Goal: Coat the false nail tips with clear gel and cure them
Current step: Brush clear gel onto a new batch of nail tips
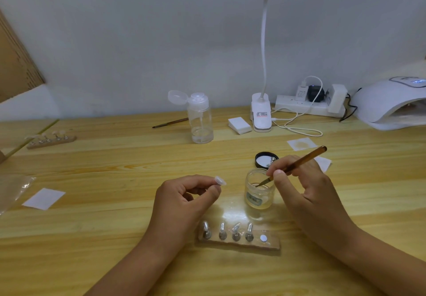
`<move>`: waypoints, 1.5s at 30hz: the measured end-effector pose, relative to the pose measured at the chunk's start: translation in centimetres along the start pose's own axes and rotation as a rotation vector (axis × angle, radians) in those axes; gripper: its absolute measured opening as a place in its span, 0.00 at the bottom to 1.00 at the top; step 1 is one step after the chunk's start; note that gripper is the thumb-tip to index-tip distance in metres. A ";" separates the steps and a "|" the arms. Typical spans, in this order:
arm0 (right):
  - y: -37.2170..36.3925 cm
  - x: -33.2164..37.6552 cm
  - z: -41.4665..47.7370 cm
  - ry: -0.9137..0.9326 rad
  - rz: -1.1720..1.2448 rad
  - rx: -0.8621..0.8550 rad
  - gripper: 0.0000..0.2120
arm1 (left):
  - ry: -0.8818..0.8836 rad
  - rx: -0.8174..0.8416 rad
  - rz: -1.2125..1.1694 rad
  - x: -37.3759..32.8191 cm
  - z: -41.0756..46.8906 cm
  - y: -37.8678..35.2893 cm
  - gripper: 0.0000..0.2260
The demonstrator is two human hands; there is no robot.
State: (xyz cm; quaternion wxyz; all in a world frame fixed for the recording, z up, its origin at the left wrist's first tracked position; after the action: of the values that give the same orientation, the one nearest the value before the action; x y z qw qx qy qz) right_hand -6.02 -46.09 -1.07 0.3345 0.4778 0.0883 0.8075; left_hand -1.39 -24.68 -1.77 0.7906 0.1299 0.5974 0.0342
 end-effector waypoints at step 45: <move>0.0 2.9 -1.7 0.471 0.027 -0.031 0.09 | -0.108 0.077 -0.020 -0.2 0.0 -0.3 0.08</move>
State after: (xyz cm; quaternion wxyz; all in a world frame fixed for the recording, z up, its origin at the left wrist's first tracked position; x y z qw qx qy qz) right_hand -8.35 -43.93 0.10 0.3010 0.2724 0.1450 0.9023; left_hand -1.46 -25.03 -1.67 0.8163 0.1561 0.5561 -0.0038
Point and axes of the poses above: each hand's wrist, its own z-axis towards the middle knuckle, its own y-axis out of the back of the hand, x = y × z, the point moved 4 cm from there along z, towards the middle knuckle, and after that the axes turned 1 degree about -z, right-handed, at the moved point
